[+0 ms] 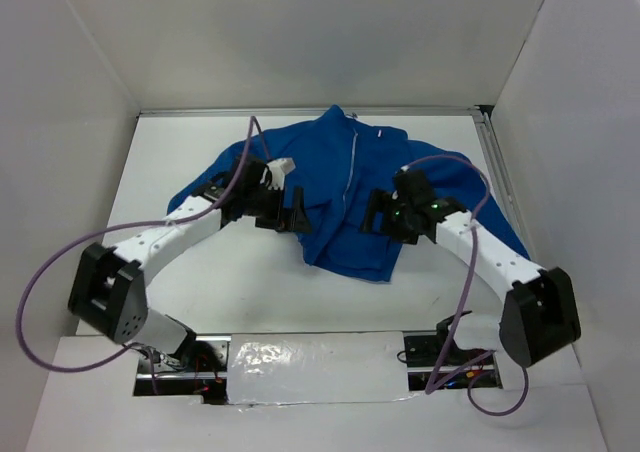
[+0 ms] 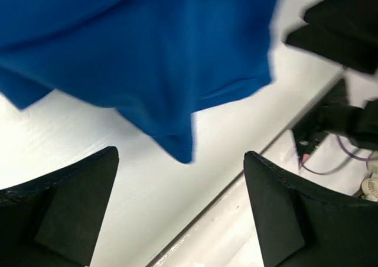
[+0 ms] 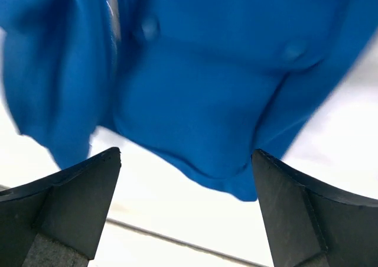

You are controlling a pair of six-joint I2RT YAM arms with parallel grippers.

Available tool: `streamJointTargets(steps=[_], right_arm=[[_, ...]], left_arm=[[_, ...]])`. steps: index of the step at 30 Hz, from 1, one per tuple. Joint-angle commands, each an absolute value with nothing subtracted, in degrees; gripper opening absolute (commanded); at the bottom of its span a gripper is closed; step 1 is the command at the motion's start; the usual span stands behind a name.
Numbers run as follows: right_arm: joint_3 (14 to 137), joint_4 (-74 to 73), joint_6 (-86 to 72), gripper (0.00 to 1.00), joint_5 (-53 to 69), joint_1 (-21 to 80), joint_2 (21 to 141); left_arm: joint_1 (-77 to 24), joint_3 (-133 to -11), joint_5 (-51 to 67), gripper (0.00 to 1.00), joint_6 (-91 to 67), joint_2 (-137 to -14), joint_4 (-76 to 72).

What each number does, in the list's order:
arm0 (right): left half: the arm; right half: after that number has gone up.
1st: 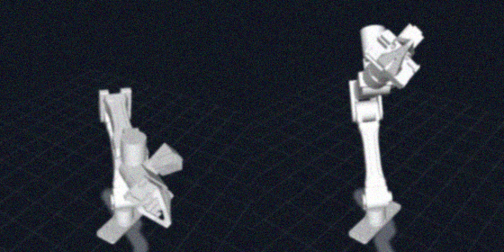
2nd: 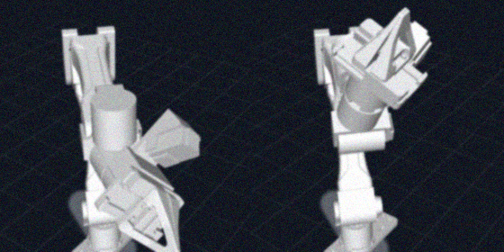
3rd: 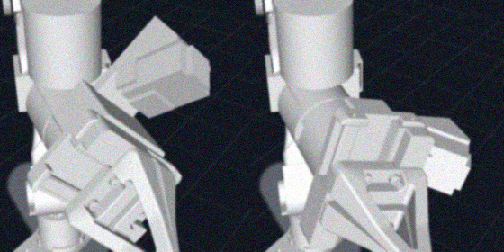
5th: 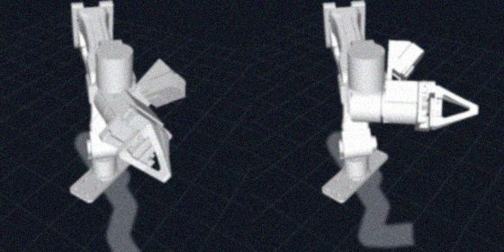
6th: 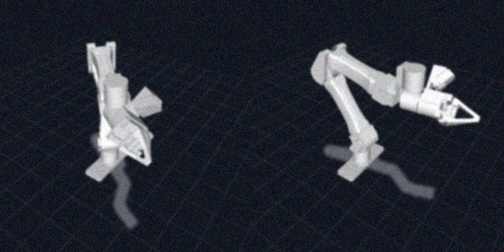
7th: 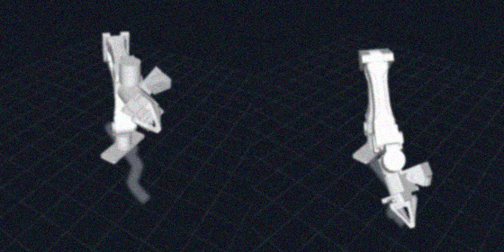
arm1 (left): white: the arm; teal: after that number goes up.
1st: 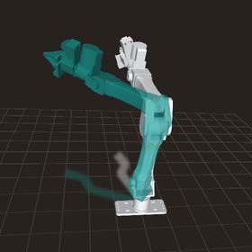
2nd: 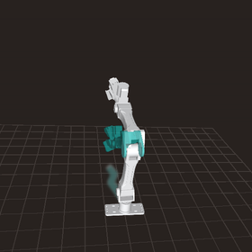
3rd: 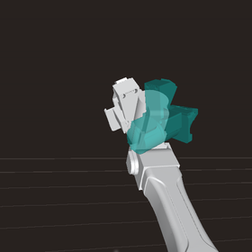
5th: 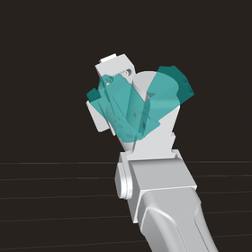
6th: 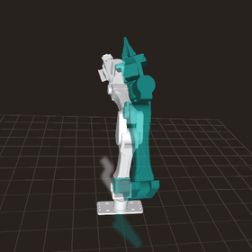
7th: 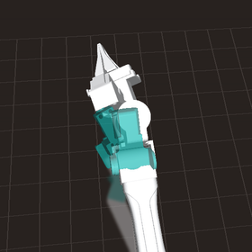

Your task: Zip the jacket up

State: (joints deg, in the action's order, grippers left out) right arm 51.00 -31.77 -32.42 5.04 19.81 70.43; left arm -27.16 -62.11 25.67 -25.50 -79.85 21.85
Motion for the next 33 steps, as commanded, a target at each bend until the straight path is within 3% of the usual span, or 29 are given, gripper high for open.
streamJointTargets(steps=[1,4,9,10,13,14,16,20,23,26,28,33], right_arm=[[51.06,-30.41,-37.08,0.97,2.99,23.81,74.43],[52.64,-29.97,-37.97,0.90,1.15,25.66,81.37],[56.51,-34.36,-41.13,0.88,-5.62,27.68,88.41],[56.34,-35.06,-41.74,0.88,-6.93,27.69,89.29],[55.38,-37.26,-42.97,0.87,-10.00,28.03,90.00],[54.85,-37.27,-43.50,0.87,-10.54,28.12,89.65],[53.27,-36.65,-43.77,0.88,-9.59,27.86,89.56],[52.47,-35.42,-43.60,0.88,-8.71,27.51,90.96],[52.47,-35.07,-43.86,0.71,-8.96,27.33,92.81],[51.51,-34.37,-43.42,0.33,-8.18,26.72,93.95],[50.37,-33.66,-42.89,0.00,-7.74,26.37,94.13],[46.85,-33.48,-41.57,0.00,-9.23,25.58,85.81]], left_arm=[[-27.42,-63.10,21.88,0.99,-29.71,-84.80,22.60],[-28.91,-65.47,21.72,0.99,-28.48,-89.90,21.09],[-31.90,-70.92,18.20,0.99,-26.55,-98.95,23.11],[-31.90,-72.23,17.93,0.94,-26.63,-100.01,23.55],[-31.64,-73.56,16.44,0.54,-27.24,-103.35,25.22],[-31.47,-73.56,16.44,0.26,-27.25,-103.88,25.22],[-30.85,-73.30,15.56,0.00,-28.39,-103.71,25.31],[-28.57,-71.20,15.47,0.00,-29.00,-101.26,24.61],[-26.38,-68.39,16.52,0.00,-29.70,-98.53,24.26],[-21.37,-64.69,17.31,0.00,-29.79,-95.46,23.47],[-17.95,-62.67,18.01,0.00,-30.58,-94.40,22.94],[-14.68,-62.14,18.37,0.00,-30.58,-95.79,23.11]])
